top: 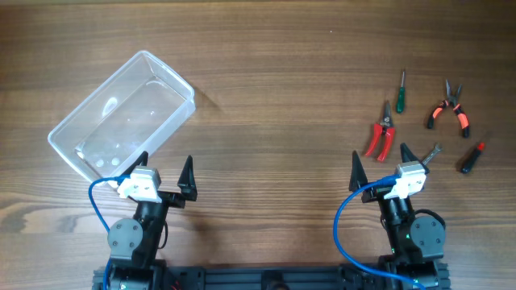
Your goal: Pack container
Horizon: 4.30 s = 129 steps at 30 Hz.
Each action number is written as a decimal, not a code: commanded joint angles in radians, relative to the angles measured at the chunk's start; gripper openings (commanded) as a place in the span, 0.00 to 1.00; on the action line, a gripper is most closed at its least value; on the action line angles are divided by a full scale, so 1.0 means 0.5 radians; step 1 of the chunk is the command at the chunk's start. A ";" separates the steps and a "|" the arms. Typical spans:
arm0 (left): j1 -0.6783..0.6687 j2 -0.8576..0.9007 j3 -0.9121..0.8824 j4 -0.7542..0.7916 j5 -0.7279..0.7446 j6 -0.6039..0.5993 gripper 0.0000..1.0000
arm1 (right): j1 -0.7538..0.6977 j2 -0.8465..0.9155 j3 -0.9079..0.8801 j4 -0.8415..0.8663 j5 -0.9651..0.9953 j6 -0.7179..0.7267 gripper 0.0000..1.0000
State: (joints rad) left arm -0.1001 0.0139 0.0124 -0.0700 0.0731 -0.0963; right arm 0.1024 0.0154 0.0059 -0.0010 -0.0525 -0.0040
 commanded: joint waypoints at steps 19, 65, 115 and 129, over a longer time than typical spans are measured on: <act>-0.017 0.665 0.724 -0.351 -0.219 -0.304 1.00 | 0.014 0.591 0.445 -0.074 -0.375 0.426 1.00; 1.373 3.854 2.829 -2.112 -0.087 -0.661 0.63 | 0.014 2.773 2.464 -2.157 -0.255 0.322 0.99; 0.024 3.519 2.830 -1.690 0.166 0.224 0.04 | -0.642 2.374 2.762 -2.382 0.588 0.642 0.89; 0.024 3.846 2.830 -1.654 0.167 0.371 0.04 | -0.642 2.374 2.762 -2.454 0.523 0.639 0.89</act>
State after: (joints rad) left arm -0.0887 1.9041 1.4200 -0.9035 0.1299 0.0673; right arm -0.2169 1.2022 1.3697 -1.2247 0.2176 0.3275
